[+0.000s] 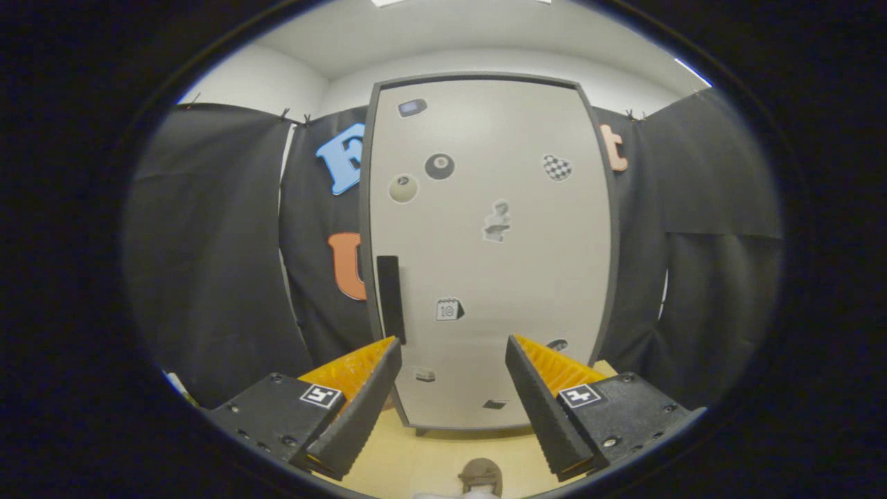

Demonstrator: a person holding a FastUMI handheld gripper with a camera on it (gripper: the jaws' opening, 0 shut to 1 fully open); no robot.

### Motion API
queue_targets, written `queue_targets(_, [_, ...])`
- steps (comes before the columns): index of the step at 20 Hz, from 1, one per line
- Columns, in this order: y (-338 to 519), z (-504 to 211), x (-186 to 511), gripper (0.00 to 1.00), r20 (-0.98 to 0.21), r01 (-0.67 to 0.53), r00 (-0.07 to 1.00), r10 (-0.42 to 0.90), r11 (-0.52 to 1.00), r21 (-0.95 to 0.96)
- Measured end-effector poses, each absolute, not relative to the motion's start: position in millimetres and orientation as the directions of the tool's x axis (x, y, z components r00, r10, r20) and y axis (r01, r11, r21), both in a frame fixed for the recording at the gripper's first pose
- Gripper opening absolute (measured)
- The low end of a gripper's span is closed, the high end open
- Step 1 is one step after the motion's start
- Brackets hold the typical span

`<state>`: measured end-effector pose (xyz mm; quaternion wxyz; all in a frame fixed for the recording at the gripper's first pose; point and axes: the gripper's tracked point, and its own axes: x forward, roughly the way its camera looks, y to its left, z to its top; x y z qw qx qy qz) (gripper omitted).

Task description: Open the shoe cabinet door, grab the shoes and put them into the shoe cabinet, then close the shoe cabinet door.

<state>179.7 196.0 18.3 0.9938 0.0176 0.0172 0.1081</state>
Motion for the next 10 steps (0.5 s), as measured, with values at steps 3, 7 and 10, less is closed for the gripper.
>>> queue_targets(3, [231, 24, 214, 0.98, -0.03, -0.244, 0.969, 0.245, 0.969, 0.036])
queue_targets(7, [259, 25, 262, 0.93, -0.032, -0.239, 0.971, 0.238, 0.971, -0.02])
queue_targets(10, [275, 16, 285, 0.82, -0.068, -0.246, 0.967, 0.244, 0.969, -0.008])
